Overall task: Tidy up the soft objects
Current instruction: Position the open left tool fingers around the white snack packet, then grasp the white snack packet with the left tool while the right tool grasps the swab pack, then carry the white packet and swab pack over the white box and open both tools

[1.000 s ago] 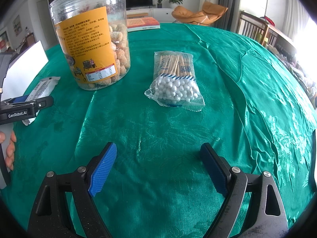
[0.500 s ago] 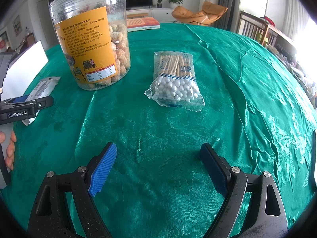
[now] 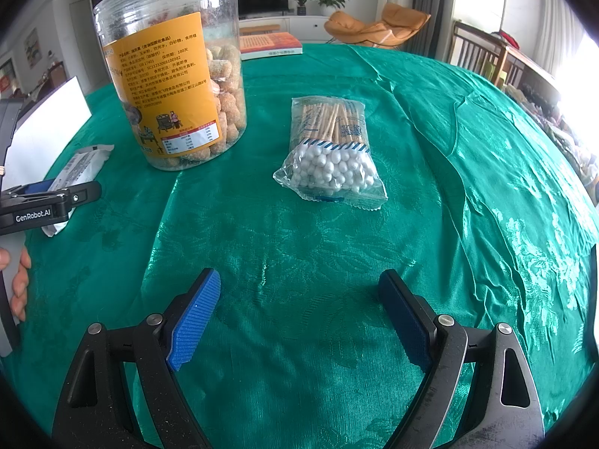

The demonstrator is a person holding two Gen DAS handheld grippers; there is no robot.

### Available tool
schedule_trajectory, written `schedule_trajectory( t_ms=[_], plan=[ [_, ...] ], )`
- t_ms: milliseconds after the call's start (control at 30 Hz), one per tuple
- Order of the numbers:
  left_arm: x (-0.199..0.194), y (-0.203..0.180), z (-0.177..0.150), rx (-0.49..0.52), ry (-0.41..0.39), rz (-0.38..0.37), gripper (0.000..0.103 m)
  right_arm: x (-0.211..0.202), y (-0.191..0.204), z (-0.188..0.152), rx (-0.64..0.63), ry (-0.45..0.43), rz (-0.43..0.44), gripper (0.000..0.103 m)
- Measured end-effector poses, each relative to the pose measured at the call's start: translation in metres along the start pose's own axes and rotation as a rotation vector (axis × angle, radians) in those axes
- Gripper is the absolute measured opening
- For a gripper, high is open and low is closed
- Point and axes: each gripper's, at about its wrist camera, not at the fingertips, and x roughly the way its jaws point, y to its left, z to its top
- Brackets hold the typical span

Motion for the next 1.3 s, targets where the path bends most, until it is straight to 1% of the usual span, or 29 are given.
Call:
schedule_trajectory(
  t_ms=[200, 233, 267, 300, 333, 367, 400, 500, 567, 600, 667, 700, 733, 767, 800, 833, 867, 900, 933, 1000, 1067, 1133, 1167, 1233, 1267, 1300],
  plan=[
    [-0.002, 0.000, 0.000, 0.008, 0.010, -0.002, 0.103, 0.000, -0.001, 0.000, 0.001, 0.003, 0.006, 0.089],
    [-0.002, 0.001, 0.002, 0.017, 0.039, -0.010, 0.103, 0.000, -0.001, 0.002, 0.000, 0.014, 0.018, 0.089],
    [0.001, 0.001, 0.006, 0.029, 0.083, -0.017, 0.103, -0.003, -0.006, 0.006, 0.018, 0.026, 0.059, 0.088],
    [0.001, 0.001, 0.008, 0.036, 0.132, -0.022, 0.103, -0.008, -0.018, 0.011, 0.072, 0.013, 0.125, 0.087],
    [0.002, 0.001, 0.010, 0.038, 0.157, -0.021, 0.103, -0.013, -0.031, 0.016, 0.135, -0.016, 0.173, 0.087],
    [0.002, 0.001, 0.010, 0.039, 0.167, -0.020, 0.103, -0.018, -0.046, 0.023, 0.196, -0.045, 0.179, 0.087],
    [0.001, 0.000, 0.009, 0.045, 0.174, -0.017, 0.103, -0.018, -0.058, 0.032, 0.226, -0.051, 0.160, 0.087],
    [-0.002, -0.005, 0.005, 0.068, 0.177, -0.011, 0.103, 0.000, -0.072, 0.070, 0.213, 0.029, 0.119, 0.087],
    [-0.004, -0.004, 0.004, 0.057, 0.171, -0.010, 0.102, 0.020, -0.065, 0.094, 0.155, 0.102, 0.104, 0.087],
    [-0.005, -0.002, 0.004, 0.044, 0.162, -0.011, 0.098, 0.031, -0.059, 0.102, 0.127, 0.133, 0.102, 0.087],
    [-0.010, 0.003, 0.004, 0.020, 0.136, 0.001, 0.078, 0.051, -0.049, 0.115, 0.099, 0.166, 0.120, 0.087],
    [-0.013, 0.007, 0.005, 0.009, 0.123, -0.003, 0.068, 0.060, -0.045, 0.118, 0.093, 0.177, 0.126, 0.085],
    [-0.015, 0.009, 0.005, 0.006, 0.127, -0.002, 0.066, 0.068, -0.041, 0.118, 0.077, 0.200, 0.126, 0.084],
    [-0.017, 0.012, 0.004, 0.000, 0.125, -0.002, 0.066, 0.072, -0.034, 0.119, 0.027, 0.206, 0.082, 0.078],
    [-0.020, 0.014, 0.002, -0.016, 0.120, -0.011, 0.065, 0.070, -0.026, 0.121, -0.050, 0.205, 0.013, 0.043],
    [-0.023, 0.018, 0.001, -0.041, 0.117, -0.032, 0.065, 0.066, -0.023, 0.124, -0.078, 0.201, -0.002, 0.039],
    [-0.028, 0.021, 0.000, -0.071, 0.109, -0.059, 0.065, 0.062, -0.024, 0.126, -0.063, 0.208, 0.017, 0.037],
    [-0.031, 0.023, 0.002, -0.094, 0.098, -0.079, 0.065, 0.056, -0.028, 0.129, -0.036, 0.198, 0.034, 0.036],
    [-0.040, 0.026, 0.003, -0.125, 0.077, -0.103, 0.065, 0.046, -0.032, 0.134, -0.019, 0.169, 0.028, 0.036],
    [-0.056, 0.033, 0.012, -0.174, 0.029, -0.144, 0.065, 0.019, -0.037, 0.149, 0.005, 0.084, 0.008, 0.036],
    [-0.082, 0.041, 0.021, -0.204, -0.028, -0.179, 0.065, -0.010, -0.041, 0.166, 0.025, -0.001, 0.014, 0.036],
    [-0.115, 0.054, 0.028, -0.217, -0.090, -0.194, 0.065, -0.044, -0.033, 0.185, -0.001, -0.076, 0.016, 0.036],
    [-0.129, 0.061, 0.032, -0.219, -0.115, -0.191, 0.065, -0.062, -0.025, 0.193, -0.025, -0.111, 0.022, 0.036],
    [-0.166, 0.084, 0.030, -0.221, -0.168, -0.162, 0.065, -0.092, -0.001, 0.205, -0.085, -0.163, 0.052, 0.036],
    [-0.180, 0.094, 0.027, -0.223, -0.185, -0.140, 0.065, -0.107, 0.015, 0.208, -0.117, -0.180, 0.088, 0.036],
    [-0.198, 0.109, 0.021, -0.227, -0.205, -0.098, 0.065, -0.120, 0.031, 0.209, -0.143, -0.188, 0.136, 0.036]
  ],
)
